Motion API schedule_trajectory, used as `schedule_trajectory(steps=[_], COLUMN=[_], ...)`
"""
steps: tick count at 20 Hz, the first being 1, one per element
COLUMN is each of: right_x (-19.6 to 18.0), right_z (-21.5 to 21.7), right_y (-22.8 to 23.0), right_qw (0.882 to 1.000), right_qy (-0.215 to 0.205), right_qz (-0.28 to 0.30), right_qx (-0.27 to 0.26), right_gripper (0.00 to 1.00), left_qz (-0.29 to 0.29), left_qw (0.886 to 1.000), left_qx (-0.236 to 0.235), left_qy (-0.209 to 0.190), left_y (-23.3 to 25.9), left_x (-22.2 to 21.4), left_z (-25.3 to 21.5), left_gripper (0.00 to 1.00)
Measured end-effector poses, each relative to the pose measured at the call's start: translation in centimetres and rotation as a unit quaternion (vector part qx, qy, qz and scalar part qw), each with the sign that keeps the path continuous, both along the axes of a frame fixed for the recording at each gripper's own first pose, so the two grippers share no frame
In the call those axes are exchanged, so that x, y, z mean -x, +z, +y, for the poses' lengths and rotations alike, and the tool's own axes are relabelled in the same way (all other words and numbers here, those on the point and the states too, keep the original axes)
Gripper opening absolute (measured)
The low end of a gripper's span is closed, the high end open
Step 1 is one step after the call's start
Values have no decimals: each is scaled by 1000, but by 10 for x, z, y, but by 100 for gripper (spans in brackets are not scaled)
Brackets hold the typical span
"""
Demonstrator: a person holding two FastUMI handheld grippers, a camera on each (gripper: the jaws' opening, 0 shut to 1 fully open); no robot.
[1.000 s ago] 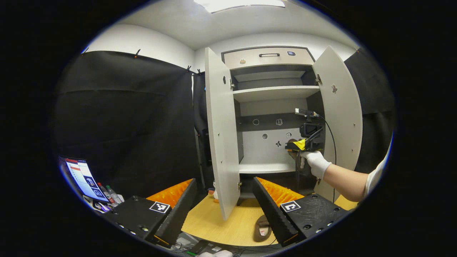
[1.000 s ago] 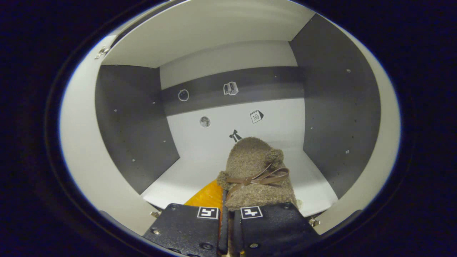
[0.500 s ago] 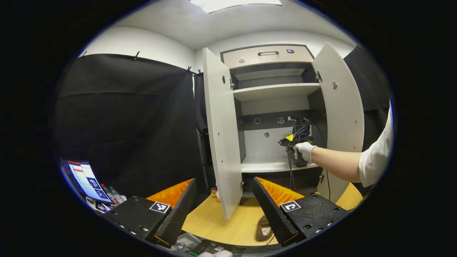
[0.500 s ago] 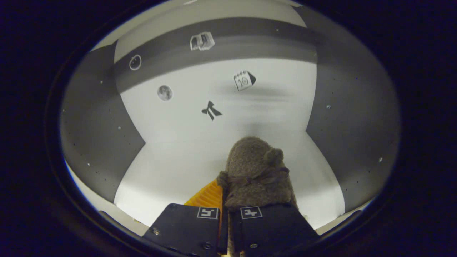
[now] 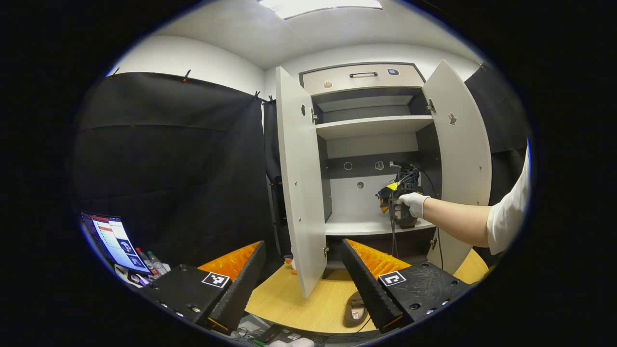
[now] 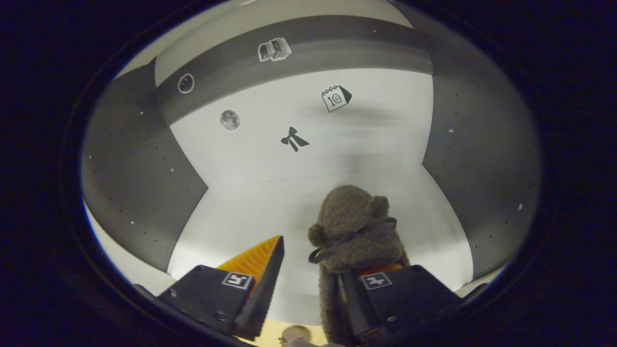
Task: Grab one shoe with the right hand and put it into the shoe cabinet, grab the other shoe with the left hand and put it into the shoe cabinet; then close the right door with the right hand and the left door with the left hand.
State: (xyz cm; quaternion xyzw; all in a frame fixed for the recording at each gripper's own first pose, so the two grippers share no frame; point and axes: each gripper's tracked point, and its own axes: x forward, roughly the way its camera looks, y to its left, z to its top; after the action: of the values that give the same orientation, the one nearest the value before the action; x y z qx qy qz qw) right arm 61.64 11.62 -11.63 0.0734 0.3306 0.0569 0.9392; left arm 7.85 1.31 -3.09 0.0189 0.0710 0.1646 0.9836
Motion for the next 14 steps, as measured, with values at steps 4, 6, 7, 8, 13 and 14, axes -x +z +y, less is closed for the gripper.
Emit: schedule_trajectory(steps=[4, 6, 7, 8, 13, 14], right_x=[28, 47, 55, 65, 123, 137], right_z=[-4, -6, -5, -6, -8, -8], right_y=[19, 28, 37, 40, 66, 72], right_qw=[998, 996, 994, 992, 983, 980], right_qy=[11, 18, 23, 27, 45, 49], right_qz=[-58, -86, -107, -118, -179, -190], right_qx=[22, 31, 31, 37, 16, 8], right_gripper=[83, 94, 94, 94, 98, 98], left_qz=[-1, 1, 2, 4, -1, -3], left_qw=[1000, 1000, 1000, 1000, 1000, 1000], left_qx=[0, -3, -4, -5, -10, -15], left_qy=[1, -1, -1, -1, 1, 2], left_y=[0, 0, 0, -1, 0, 1], left_x=[4, 5, 6, 6, 4, 4], left_z=[-1, -1, -2, -1, -3, -1], left_gripper=[96, 96, 96, 96, 96, 96])
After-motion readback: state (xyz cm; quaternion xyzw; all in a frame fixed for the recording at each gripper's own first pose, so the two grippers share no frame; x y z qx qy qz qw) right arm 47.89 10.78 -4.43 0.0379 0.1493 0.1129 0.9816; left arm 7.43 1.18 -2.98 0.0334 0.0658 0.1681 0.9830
